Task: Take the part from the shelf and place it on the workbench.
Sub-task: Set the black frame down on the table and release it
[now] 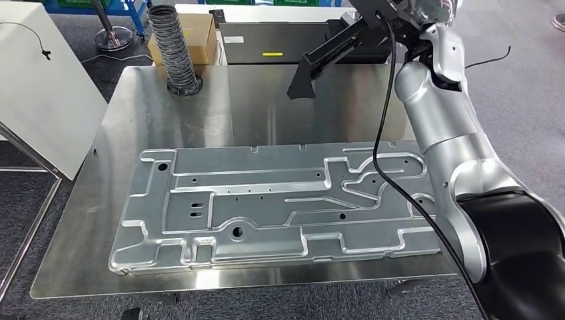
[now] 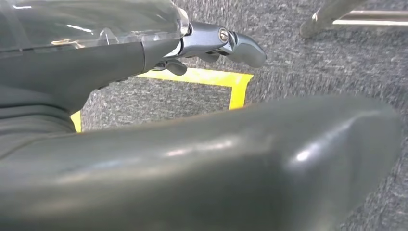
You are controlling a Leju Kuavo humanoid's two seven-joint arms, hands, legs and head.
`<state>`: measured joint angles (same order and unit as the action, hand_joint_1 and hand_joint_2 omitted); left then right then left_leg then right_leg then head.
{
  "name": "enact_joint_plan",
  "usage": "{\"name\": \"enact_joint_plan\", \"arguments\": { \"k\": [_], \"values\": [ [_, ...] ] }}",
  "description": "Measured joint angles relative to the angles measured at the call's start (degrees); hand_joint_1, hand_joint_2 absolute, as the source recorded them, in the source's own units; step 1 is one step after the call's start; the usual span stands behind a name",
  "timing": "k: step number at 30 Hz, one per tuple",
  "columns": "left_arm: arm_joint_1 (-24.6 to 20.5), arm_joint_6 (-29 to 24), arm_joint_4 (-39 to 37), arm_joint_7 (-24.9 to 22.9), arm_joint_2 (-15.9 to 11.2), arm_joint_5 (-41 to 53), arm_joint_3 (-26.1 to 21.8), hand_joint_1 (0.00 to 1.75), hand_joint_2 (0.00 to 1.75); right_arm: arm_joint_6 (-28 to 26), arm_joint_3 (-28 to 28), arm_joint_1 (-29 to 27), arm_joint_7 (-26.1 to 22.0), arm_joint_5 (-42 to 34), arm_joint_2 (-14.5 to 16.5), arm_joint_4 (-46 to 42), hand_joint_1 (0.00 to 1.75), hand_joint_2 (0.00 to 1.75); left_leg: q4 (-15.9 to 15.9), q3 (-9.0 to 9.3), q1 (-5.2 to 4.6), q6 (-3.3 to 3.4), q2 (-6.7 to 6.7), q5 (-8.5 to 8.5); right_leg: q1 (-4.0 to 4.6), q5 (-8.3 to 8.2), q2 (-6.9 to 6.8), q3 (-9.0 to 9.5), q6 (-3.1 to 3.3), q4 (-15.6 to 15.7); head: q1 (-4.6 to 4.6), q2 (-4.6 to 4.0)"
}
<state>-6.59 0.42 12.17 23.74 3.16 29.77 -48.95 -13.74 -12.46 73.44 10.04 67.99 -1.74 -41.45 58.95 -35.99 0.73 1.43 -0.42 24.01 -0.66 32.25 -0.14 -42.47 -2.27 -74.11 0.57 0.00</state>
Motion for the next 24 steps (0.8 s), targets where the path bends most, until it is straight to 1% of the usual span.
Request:
{"name": "enact_joint_plan", "arguments": {
  "k": [1,2,3,4,5,6,7,8,10,11,12,14,15,16,17,18,19,20,21,22,24],
  "values": [
    [0.01,0.00,0.00,-0.11,0.03,0.14,-0.02,0.00,0.00,1.56,0.04,0.28,0.94,0.34,0.01,0.41,0.00,0.00,0.01,0.03,-0.02,0.02,-0.03,0.02,-0.01,-0.33,0.00,-0.66,0.05,-0.94,0.02,0.00],
    [-0.02,0.00,0.00,-0.27,0.08,0.29,-0.03,0.00,0.00,3.71,0.07,0.83,2.09,0.76,0.02,0.92,0.00,0.00,0.03,0.07,-0.06,0.03,-0.07,0.02,-0.01,-1.68,0.01,-0.26,0.22,0.42,0.02,0.00],
    [-0.12,0.01,0.01,-0.46,0.14,0.44,-0.03,0.00,0.00,6.46,0.09,1.76,3.37,1.22,0.02,1.60,0.00,0.00,0.03,0.11,-0.12,0.02,-0.12,0.03,0.03,-3.80,0.01,1.18,0.54,3.87,0.02,0.00],
    [-0.26,0.03,0.01,-0.66,0.26,0.57,-0.03,0.00,0.00,9.51,0.09,3.04,4.59,1.62,0.05,2.44,0.00,0.00,0.03,0.09,-0.19,-0.01,-0.15,0.04,0.17,-5.75,0.02,3.01,0.96,8.11,0.02,0.00],
    [-0.45,0.05,0.01,-0.85,0.36,0.69,-0.03,0.00,0.00,12.51,0.09,4.52,5.60,1.90,0.14,3.44,0.00,0.00,0.07,0.02,-0.32,-0.11,-0.19,0.05,0.35,-7.18,-0.02,4.66,1.34,11.83,-0.02,0.01],
    [-0.64,0.09,0.01,-1.04,0.43,0.79,-0.02,0.00,0.00,15.41,0.11,6.05,6.48,2.07,0.30,4.60,0.00,0.00,0.09,-0.08,-0.40,-0.30,-0.20,0.04,0.56,-7.93,-0.04,5.73,1.62,14.28,-0.03,0.01],
    [-0.77,0.15,0.01,-1.24,0.49,0.85,-0.02,0.00,0.00,17.97,0.16,7.44,7.24,2.14,0.51,5.82,0.00,0.00,0.08,-0.16,-0.42,-0.56,-0.17,0.04,0.76,-7.99,-0.04,6.11,1.81,15.28,-0.03,0.01],
    [-0.86,0.25,0.01,-1.40,0.49,0.89,-0.02,0.00,0.00,20.32,0.25,8.69,8.01,2.12,0.76,7.09,0.00,0.00,0.03,-0.17,-0.43,-0.87,-0.14,0.02,0.88,-8.00,-0.03,6.18,1.92,15.47,-0.04,0.01],
    [-0.98,0.49,0.01,-1.58,0.46,0.99,-0.02,0.00,0.00,24.63,0.56,10.93,9.84,1.85,1.43,9.76,0.00,0.00,0.27,-0.23,-0.38,-1.52,-0.05,0.45,0.59,-8.28,-0.04,6.47,2.34,16.03,-0.03,0.00],
    [-1.07,0.60,0.01,-1.62,0.44,1.02,-0.02,0.00,0.00,26.54,0.77,12.04,10.88,1.65,1.79,11.09,0.00,0.00,1.32,-0.60,-0.37,-1.83,-0.02,1.29,0.41,-8.46,-0.11,6.67,2.60,16.37,-0.11,0.00],
    [-1.14,0.72,0.01,-1.66,0.43,1.06,-0.02,0.00,0.00,28.18,1.04,13.14,11.93,1.46,2.19,12.43,0.00,0.00,3.55,-1.52,-0.31,-2.14,0.01,2.74,0.25,-8.60,-0.19,6.84,2.81,16.65,-0.17,0.00],
    [-1.18,0.90,0.01,-1.73,0.43,1.11,-0.01,0.00,0.00,30.26,1.58,14.99,13.54,1.28,2.70,14.76,0.00,0.00,10.69,-4.54,-0.06,-2.67,0.04,6.33,0.32,-8.61,-0.29,6.90,3.03,16.71,-0.27,0.00],
    [-1.13,0.96,0.01,-1.75,0.43,1.14,-0.01,0.00,0.00,30.82,1.82,15.64,14.04,1.26,2.87,15.78,0.00,0.00,13.92,-5.98,0.07,-2.91,0.05,7.47,0.33,-8.59,-0.30,6.90,3.04,16.68,-0.25,0.00],
    [-1.08,0.98,0.01,-1.75,0.42,1.14,-0.02,0.00,0.00,31.16,2.01,16.13,14.36,1.26,2.96,16.62,0.00,0.00,15.48,-6.68,0.21,-3.13,0.06,7.59,0.31,-8.55,-0.31,6.92,3.03,16.62,-0.26,0.00],
    [-1.04,0.98,0.01,-1.74,0.40,1.14,-0.02,0.00,0.00,31.40,2.20,16.51,14.62,1.27,3.03,17.29,0.00,0.00,14.85,-6.35,0.36,-3.32,0.08,6.59,0.26,-8.48,-0.29,6.95,2.95,16.50,-0.26,0.00],
    [-1.02,0.98,0.01,-1.74,0.38,1.13,-0.03,0.00,0.00,31.52,2.40,16.87,14.79,1.28,3.09,17.80,0.00,0.00,12.06,-5.00,0.56,-3.48,0.12,4.71,0.17,-8.33,-0.25,6.98,2.79,16.29,-0.25,0.00],
    [-1.00,0.98,0.01,-1.73,0.36,1.13,-0.04,0.00,0.00,31.61,2.58,17.28,14.91,1.30,3.16,18.20,0.00,0.00,8.26,-3.17,0.74,-3.61,0.17,2.88,0.08,-8.08,-0.21,6.95,2.54,15.97,-0.27,0.00],
    [-0.98,1.02,0.00,-1.70,0.38,1.12,-0.04,0.00,0.00,31.67,2.75,17.72,14.96,1.33,3.23,18.52,0.00,0.00,4.72,-1.41,0.76,-3.60,0.19,1.63,0.10,-7.82,-0.12,6.81,2.23,15.52,-0.32,0.00],
    [-0.97,1.06,-0.01,-1.66,0.40,1.11,-0.05,0.00,0.00,31.73,2.90,18.19,14.96,1.36,3.29,18.85,0.00,0.00,2.36,-0.26,0.77,-3.34,0.18,1.04,0.15,-7.66,-0.03,6.60,1.92,15.16,-0.34,0.01],
    [-0.94,1.10,-0.01,-1.61,0.44,1.11,-0.07,0.00,0.00,31.80,3.02,18.55,14.94,1.39,3.34,19.18,0.00,0.00,1.31,0.24,0.68,-2.98,0.14,1.12,0.24,-7.60,0.05,6.40,1.63,14.93,-0.38,0.01],
    [-0.87,1.16,0.00,-1.54,0.51,1.11,-0.10,0.00,0.00,31.88,3.18,18.90,14.90,1.43,3.38,19.75,0.00,0.00,1.11,0.27,0.55,-1.99,0.06,1.21,0.28,-7.71,0.11,6.25,1.11,14.94,-0.35,0.01]
  ]
}}
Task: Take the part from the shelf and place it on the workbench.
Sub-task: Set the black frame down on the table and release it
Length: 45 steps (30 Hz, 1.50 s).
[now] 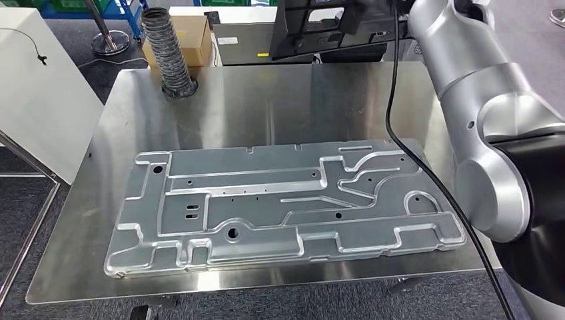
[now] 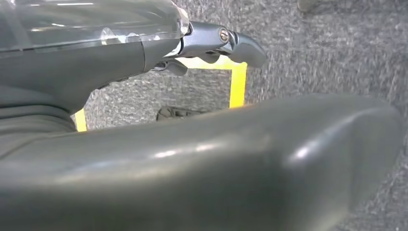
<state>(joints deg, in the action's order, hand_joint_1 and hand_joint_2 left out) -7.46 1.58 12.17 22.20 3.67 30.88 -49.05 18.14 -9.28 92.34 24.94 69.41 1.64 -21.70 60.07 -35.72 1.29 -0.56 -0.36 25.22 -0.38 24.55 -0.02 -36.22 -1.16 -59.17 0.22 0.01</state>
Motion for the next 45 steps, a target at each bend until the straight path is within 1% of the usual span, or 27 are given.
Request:
{"name": "enact_joint_plan", "arguments": {
  "k": [1,3,6,7,8,9,11,12,13,16,18,21,22,23,24,26,28,31,33,34,36,37,38,39,42,43,45],
  "values": [
    [0.02,0.03,0.01,0.01,0.02,0.00,-0.01,0.00,0.00,-0.01,0.05,0.06,-0.04,0.04,0.01,0.20,0.00,0.00,-0.16,0.05,0.01,0.37,0.00,-0.12,-0.09,0.20,-0.01,0.01,-0.27,-0.13,0.03,-0.01],
    [0.00,0.12,0.01,0.03,0.05,0.00,-0.03,0.00,0.00,-0.07,0.22,0.37,-0.38,0.13,-0.04,0.53,0.00,0.00,-0.52,0.16,0.14,1.10,0.00,-0.41,-0.26,2.23,-0.01,-1.17,-0.79,-3.06,0.17,-0.01],
    [0.07,0.40,0.01,0.05,0.05,0.11,-0.04,0.00,0.00,-0.12,0.58,0.57,-1.11,0.19,-0.13,1.10,0.00,0.00,-0.63,0.17,0.04,1.54,0.01,-0.46,-0.35,7.05,0.00,-6.12,-1.25,-13.77,0.28,-0.01],
    [0.11,0.48,0.01,0.05,0.06,0.19,-0.04,0.00,0.00,-0.12,0.67,0.49,-1.28,0.23,-0.19,1.34,0.00,0.00,-0.62,0.18,-0.01,1.57,0.01,-0.44,-0.35,7.42,0.00,-7.24,-1.25,-15.94,0.29,-0.01],
    [0.12,0.54,0.01,0.06,0.07,0.26,-0.04,0.00,0.00,-0.11,0.73,0.43,-1.44,0.29,-0.27,1.58,0.00,0.00,-0.62,0.21,-0.06,1.58,0.00,-0.44,-0.35,6.83,0.00,-7.43,-1.14,-16.17,0.29,-0.01],
    [0.10,0.57,0.01,0.07,0.09,0.33,-0.04,0.00,0.00,-0.11,0.77,0.42,-1.63,0.42,-0.39,1.75,0.00,0.00,-0.62,0.28,-0.11,1.57,-0.02,-0.43,-0.32,5.21,0.00,-6.43,-0.92,-13.94,0.30,-0.01],
    [0.01,0.62,0.01,0.08,0.20,0.55,-0.04,0.00,0.00,-0.12,0.78,0.62,-2.01,0.82,-0.64,1.90,0.00,0.00,-0.63,0.38,-0.29,1.49,-0.09,-0.40,-0.02,1.42,0.01,-2.45,-0.10,-5.83,0.28,-0.01],
    [-0.06,0.63,0.01,0.08,0.28,0.69,-0.04,0.00,0.00,-0.12,0.78,0.73,-2.14,1.04,-0.72,1.91,0.00,0.00,-0.64,0.36,-0.38,1.35,-0.11,-0.40,0.19,0.23,0.00,-0.84,0.27,-2.37,0.28,-0.01],
    [-0.12,0.65,0.01,0.07,0.33,0.82,-0.04,0.00,0.00,-0.12,0.78,0.80,-2.21,1.21,-0.77,1.95,0.00,0.00,-0.69,0.32,-0.42,1.16,-0.10,-0.42,0.42,-0.25,0.00,0.06,0.55,-0.34,0.27,-0.01],
    [-0.27,0.66,0.01,0.02,0.48,1.02,-0.04,0.00,0.00,-0.14,0.78,0.72,-2.25,1.40,-0.91,2.18,0.00,0.00,-1.03,0.40,-0.37,0.31,-0.04,-0.45,0.47,-0.44,-0.02,0.44,1.02,0.97,0.23,-0.01],
    [-0.36,0.66,0.01,0.00,0.54,1.05,-0.04,0.00,0.00,-0.34,0.78,0.69,-2.27,1.40,-0.95,2.24,0.00,0.00,0.86,-0.32,-0.40,-0.22,0.01,1.07,0.11,-0.87,-0.16,0.94,1.52,1.87,0.19,-0.01],
    [-0.32,0.64,0.01,-0.07,0.55,1.00,-0.04,0.00,0.00,-0.89,0.78,0.25,-2.70,1.26,-0.81,2.42,0.00,0.00,11.19,-4.86,-0.26,-0.78,0.03,6.12,0.06,-0.99,-0.25,1.17,1.90,2.19,0.19,-0.01],
    [-0.28,0.63,0.01,-0.08,0.55,0.95,-0.04,0.00,0.00,-1.05,0.78,-0.06,-3.10,1.12,-0.69,2.50,0.00,0.00,13.93,-6.15,-0.21,-0.94,0.04,6.85,0.08,-0.96,-0.22,1.18,1.93,2.14,0.18,-0.01],
    [-0.26,0.61,0.01,-0.09,0.54,0.86,-0.05,0.00,0.00,-1.27,0.79,-0.34,-3.78,0.89,-0.55,2.55,0.00,0.00,14.50,-6.49,-0.18,-1.06,0.04,6.42,0.08,-0.92,-0.16,1.19,1.92,2.06,0.19,-0.01],
    [-0.24,0.58,0.01,-0.08,0.51,0.72,-0.06,0.00,0.00,-1.55,0.82,-0.55,-4.57,0.62,-0.39,2.56,0.00,0.00,12.73,-5.72,-0.13,-1.12,0.06,4.94,0.06,-0.85,-0.09,1.20,1.86,1.92,0.19,-0.01],
    [-0.17,0.54,0.01,-0.01,0.42,0.25,-0.14,0.00,0.00,-2.63,0.95,-0.72,-6.91,-0.15,0.11,2.39,0.00,0.00,5.23,-2.13,-0.07,-1.06,0.18,1.20,0.07,-0.51,0.03,1.14,1.54,1.44,0.19,-0.01],
    [0.00,0.52,0.01,0.21,0.35,-0.33,-0.42,0.00,0.00,-4.75,1.17,-0.85,-10.68,-1.51,0.70,1.71,0.00,0.00,0.01,0.34,-0.12,-0.55,0.23,-0.30,0.28,-0.24,0.16,0.78,1.04,0.84,0.25,-0.01],
    [0.60,0.52,0.01,0.98,0.40,-1.27,-1.22,0.00,0.00,-9.93,1.48,-2.51,-18.30,-5.55,1.26,-1.57,0.00,0.00,-0.97,0.61,-0.24,0.45,0.12,-0.33,0.34,-0.24,0.16,0.49,0.33,0.73,0.28,-0.01],
    [1.01,0.54,0.01,1.64,0.49,-1.81,-1.84,0.00,0.00,-14.08,1.72,-4.88,-23.48,-10.46,1.25,-6.17,0.00,0.00,-1.33,0.75,-0.07,1.12,0.12,-0.61,0.20,1.07,0.12,-0.13,-0.26,-0.93,0.43,-0.01],
    [1.15,0.55,0.01,1.88,0.55,-1.97,-2.15,0.00,0.00,-16.18,1.79,-6.69,-25.87,-13.75,1.03,-9.08,0.00,0.00,-1.49,0.83,0.03,1.38,0.08,-0.72,0.11,2.53,0.11,-1.17,-0.57,-3.41,0.49,-0.01],
    [1.50,0.57,0.01,2.43,0.62,-2.29,-2.84,0.00,0.00,-21.59,1.79,-12.27,-30.83,-22.71,-0.09,-17.04,0.00,0.00,-1.55,0.92,0.03,1.64,-0.12,-0.75,-0.02,5.93,0.10,-4.51,-1.08,-10.92,0.63,-0.01],
    [1.76,0.58,0.01,2.73,0.70,-2.45,-3.21,0.00,0.00,-24.45,1.71,-15.98,-32.91,-27.54,-0.89,-21.55,0.00,0.00,-1.55,0.99,0.02,1.69,-0.27,-0.72,-0.04,6.85,0.10,-6.02,-1.19,-13.97,0.64,-0.01],
    [2.06,0.59,0.01,3.04,0.77,-2.61,-3.57,0.00,0.00,-27.17,1.55,-19.86,-34.72,-31.96,-1.77,-26.04,0.00,0.00,-1.54,1.07,0.00,1.73,-0.40,-0.68,-0.04,6.81,0.11,-6.76,-1.17,-15.24,0.67,-0.01],
    [2.33,0.58,0.01,3.31,0.84,-2.73,-3.92,0.00,0.00,-29.57,1.32,-23.80,-36.36,-35.70,-2.65,-30.28,0.00,0.00,-1.54,1.13,-0.06,1.77,-0.52,-0.65,-0.02,5.68,0.11,-6.37,-0.99,-14.04,0.68,-0.01],
    [2.83,0.59,0.01,3.90,1.09,-2.76,-4.81,0.00,0.00,-33.99,0.19,-34.50,-40.28,-43.19,-5.25,-42.88,0.00,0.00,-1.56,1.22,-0.39,1.66,-0.67,-0.51,0.46,0.41,0.02,-1.10,0.31,-2.37,0.64,-0.01],
    [2.93,0.62,0.01,4.05,1.14,-2.76,-5.08,0.00,0.00,-34.72,-0.23,-37.55,-41.03,-44.33,-5.95,-46.67,0.00,0.00,-1.58,1.22,-0.48,1.48,-0.64,-0.42,0.70,-0.42,-0.01,0.10,0.67,0.21,0.69,-0.01],
    [3.07,0.70,0.01,4.27,1.19,-2.75,-5.55,0.00,0.00,-35.96,-0.93,-43.31,-41.92,-45.18,-7.08,-53.18,0.00,0.00,-1.74,1.33,-0.52,0.98,-0.57,-0.26,1.04,-0.60,-0.01,0.67,1.06,1.33,0.78,-0.01]
  ]
}}
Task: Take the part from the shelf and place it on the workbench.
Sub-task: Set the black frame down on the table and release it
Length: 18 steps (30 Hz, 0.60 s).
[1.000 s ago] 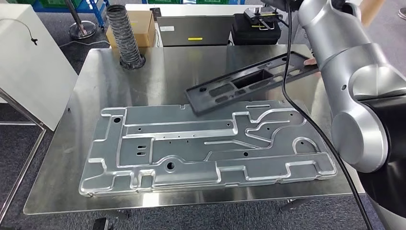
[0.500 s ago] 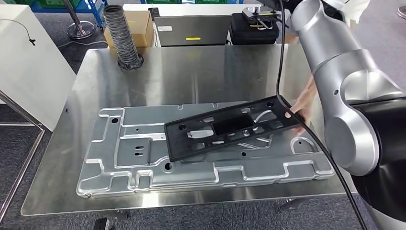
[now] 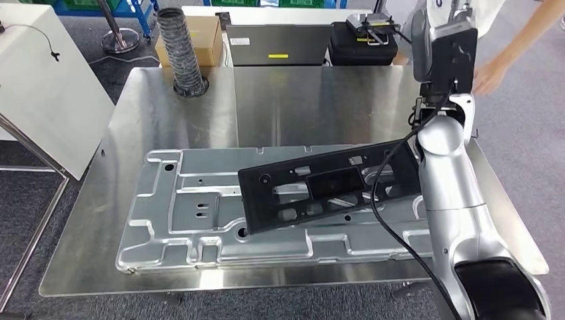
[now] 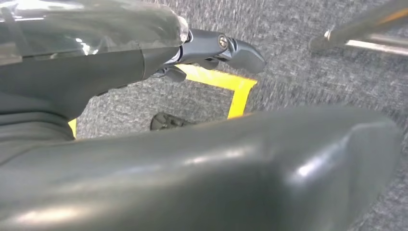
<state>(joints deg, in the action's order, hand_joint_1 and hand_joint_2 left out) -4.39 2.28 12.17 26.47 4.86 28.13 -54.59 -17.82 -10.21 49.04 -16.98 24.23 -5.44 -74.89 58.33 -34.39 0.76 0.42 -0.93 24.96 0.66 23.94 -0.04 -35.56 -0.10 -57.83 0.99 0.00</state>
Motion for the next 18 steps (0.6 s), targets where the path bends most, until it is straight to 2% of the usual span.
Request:
{"name": "enact_joint_plan", "arguments": {
  "k": [2,3,4,7,8,9,10,11,13,14,16,18],
  "values": [
    [0.10,0.07,0.00,0.19,-0.01,0.00,-0.36,0.00,0.00,-1.24,-0.39,-5.29,-0.73,-0.11,-0.81,-5.71,0.00,0.00,0.02,0.21,-0.07,-0.59,0.12,0.36,-0.25,-0.20,-0.02,0.40,0.44,0.68,0.05,0.00],
    [0.14,0.09,0.00,0.32,-0.02,0.00,-0.56,0.00,0.00,-1.66,-0.53,-7.55,-1.10,-0.10,-1.07,-8.28,0.00,0.00,0.81,0.00,-0.12,-0.84,0.24,1.13,-0.45,-0.35,-0.09,0.67,0.70,1.09,0.04,0.00],
    [0.16,0.11,0.00,0.48,-0.03,0.00,-0.79,0.00,0.00,-1.88,-0.66,-9.55,-1.48,-0.11,-1.26,-10.48,0.00,0.00,2.78,-0.73,-0.16,-1.07,0.36,2.55,-0.66,-0.49,-0.17,0.90,0.93,1.46,-0.01,0.00],
    [0.28,0.16,0.00,0.91,-0.03,0.00,-1.34,0.00,0.00,-1.98,-1.00,-15.39,-2.96,-0.03,-1.60,-15.98,0.00,0.00,13.48,-5.26,0.00,-1.58,0.55,8.08,-0.64,-0.44,-0.25,1.02,1.28,1.50,-0.02,0.00],
    [0.35,0.17,0.00,0.99,-0.03,0.00,-1.45,0.00,0.00,-2.02,-1.08,-17.47,-3.49,0.06,-1.64,-17.65,0.00,0.00,15.55,-6.14,0.02,-1.71,0.56,8.59,-0.62,-0.39,-0.24,1.02,1.31,1.43,-0.01,0.00],
    [0.43,0.17,0.00,1.05,-0.03,0.00,-1.56,0.00,0.00,-2.09,-1.13,-19.43,-3.97,0.20,-1.66,-19.27,0.00,0.00,15.42,-5.97,0.02,-1.78,0.57,7.96,-0.62,-0.34,-0.20,1.01,1.30,1.30,-0.02,0.00],
    [0.46,0.17,0.00,1.11,-0.04,0.00,-1.67,0.00,0.00,-2.23,-1.16,-21.25,-4.41,0.41,-1.66,-20.86,0.00,0.00,12.86,-4.60,0.02,-1.77,0.58,6.28,-0.64,-0.26,-0.15,1.01,1.25,1.10,-0.03,0.00],
    [0.46,0.17,0.00,1.16,-0.04,0.00,-1.80,0.00,0.00,-2.48,-1.18,-22.90,-4.88,0.72,-1.66,-22.49,0.00,0.00,8.70,-2.43,0.02,-1.68,0.58,4.23,-0.67,-0.15,-0.10,1.00,1.11,0.82,-0.03,0.00],
    [0.42,0.16,0.00,1.23,-0.05,0.00,-2.07,0.00,0.00,-3.08,-1.18,-25.76,-5.66,1.34,-1.77,-25.28,0.00,0.00,1.78,1.19,-0.12,-1.16,0.54,1.74,-0.54,0.02,0.01,0.80,0.70,0.22,0.00,0.00],
    [0.43,0.16,0.00,1.24,-0.05,0.01,-2.21,0.00,0.00,-3.39,-1.18,-26.96,-5.98,1.62,-1.88,-26.49,0.00,0.00,0.26,1.91,-0.21,-0.85,0.51,1.37,-0.48,0.02,0.04,0.65,0.46,0.02,0.00,0.00],
    [0.47,0.15,0.00,1.27,-0.05,0.01,-2.51,0.00,0.00,-3.87,-1.16,-29.16,-6.42,2.07,-2.10,-28.81,0.00,0.00,-0.07,1.84,-0.34,-0.21,0.50,1.11,-0.43,-0.23,0.08,0.47,-0.07,-0.08,0.03,0.00],
    [0.46,0.15,0.00,1.31,-0.02,0.00,-2.70,0.00,0.00,-4.18,-1.04,-31.11,-6.75,2.46,-2.31,-30.97,0.00,0.00,-0.39,1.57,-0.23,0.59,0.63,0.47,-0.58,0.71,0.08,0.15,-0.72,-0.76,0.11,0.00]
  ]
}}
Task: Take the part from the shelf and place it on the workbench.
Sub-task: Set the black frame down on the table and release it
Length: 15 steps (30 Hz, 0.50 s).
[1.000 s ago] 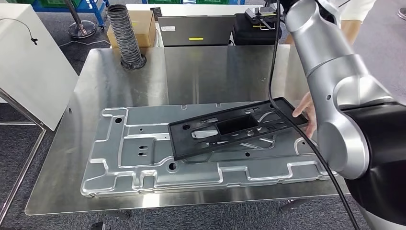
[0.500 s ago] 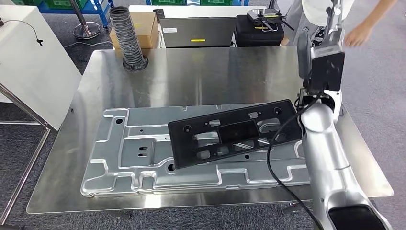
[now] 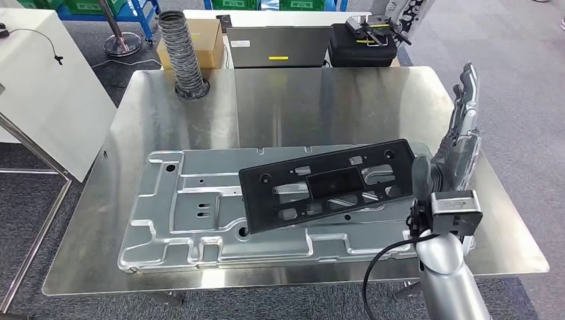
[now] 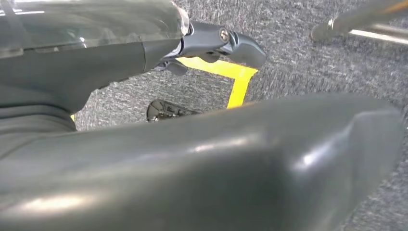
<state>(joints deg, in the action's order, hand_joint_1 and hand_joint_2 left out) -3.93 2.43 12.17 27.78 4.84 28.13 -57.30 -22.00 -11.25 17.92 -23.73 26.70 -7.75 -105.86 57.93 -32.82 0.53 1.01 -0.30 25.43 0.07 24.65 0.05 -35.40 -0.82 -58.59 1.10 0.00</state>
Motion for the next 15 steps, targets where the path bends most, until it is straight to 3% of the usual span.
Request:
{"name": "enact_joint_plan", "arguments": {
  "k": [2,4,5,6,7,10,11,12,14,15],
  "values": [
    [-0.05,-0.01,0.00,0.10,0.01,-0.01,-0.10,0.00,0.00,-0.32,0.27,-1.41,-0.32,0.36,-0.31,-1.73,0.00,0.00,-0.30,-0.65,0.16,0.69,0.19,-0.78,-0.31,4.06,0.00,-1.61,-0.68,-4.47,0.22,0.00],
    [-0.06,-0.02,0.00,0.22,-0.01,-0.03,-0.25,0.00,0.00,-0.87,0.66,-2.95,-0.68,0.61,-0.56,-3.12,0.00,0.00,-0.29,-1.66,0.11,0.89,0.28,-1.51,-0.62,8.98,-0.01,-3.97,-1.23,-12.14,0.38,0.00],
    [-0.04,-0.02,0.00,0.26,-0.01,-0.07,-0.33,0.00,0.00,-1.25,0.94,-3.86,-0.88,0.65,-0.64,-3.68,0.00,0.00,-0.26,-2.20,0.10,0.86,0.31,-1.91,-0.75,10.23,-0.02,-4.48,-1.40,-14.91,0.38,0.00],
    [-0.01,-0.02,0.00,0.30,-0.01,-0.11,-0.42,0.00,0.00,-1.62,1.28,-4.72,-1.08,0.60,-0.71,-4.10,0.00,0.00,-0.20,-2.75,0.10,0.80,0.32,-2.30,-0.86,10.22,-0.02,-3.95,-1.49,-15.56,0.39,0.00],
    [0.02,-0.02,0.00,0.32,-0.01,-0.17,-0.51,0.00,0.00,-2.05,1.69,-5.49,-1.30,0.51,-0.75,-4.45,0.00,0.00,-0.14,-3.30,0.10,0.68,0.32,-2.69,-0.94,9.21,-0.02,-2.26,-1.48,-13.90,0.39,0.00],
    [0.04,-0.02,0.00,0.43,-0.01,-0.33,-0.88,0.00,0.00,-3.60,3.17,-7.36,-1.95,0.01,-0.90,-5.30,0.00,0.00,-0.01,-4.51,0.06,0.03,0.24,-3.91,-0.78,6.09,-0.02,6.32,-0.94,-1.63,0.29,0.00],
    [0.05,-0.02,0.00,0.46,-0.01,-0.38,-1.05,0.00,0.00,-4.16,3.69,-8.10,-2.13,-0.17,-0.95,-5.51,0.00,0.00,-0.08,-4.57,0.06,-0.29,0.21,-4.31,-0.60,5.78,0.00,8.00,-0.66,1.02,0.24,0.00],
    [0.06,-0.02,0.00,0.48,-0.01,-0.41,-1.21,0.00,0.00,-4.81,4.26,-8.91,-2.38,-0.32,-0.97,-5.64,0.00,0.00,-0.21,-4.55,0.09,-0.66,0.18,-4.73,-0.36,5.76,0.03,8.63,-0.37,2.21,0.26,0.00],
    [0.22,-0.07,0.00,0.49,-0.02,-0.45,-1.52,0.00,0.00,-6.15,5.35,-10.80,-2.89,-0.50,-0.86,-5.71,0.00,0.00,-0.56,-4.53,0.20,-1.41,0.13,-5.52,-0.29,4.75,0.00,8.15,0.41,2.52,0.40,0.00],
    [0.32,-0.13,0.00,0.50,-0.04,-0.46,-1.67,0.00,0.00,-6.83,5.89,-11.75,-3.23,-0.64,-0.68,-5.71,0.00,0.00,-0.30,-4.82,0.21,-1.70,0.12,-4.99,-0.36,4.16,-0.10,7.75,0.88,2.78,0.44,0.00]
  ]
}}
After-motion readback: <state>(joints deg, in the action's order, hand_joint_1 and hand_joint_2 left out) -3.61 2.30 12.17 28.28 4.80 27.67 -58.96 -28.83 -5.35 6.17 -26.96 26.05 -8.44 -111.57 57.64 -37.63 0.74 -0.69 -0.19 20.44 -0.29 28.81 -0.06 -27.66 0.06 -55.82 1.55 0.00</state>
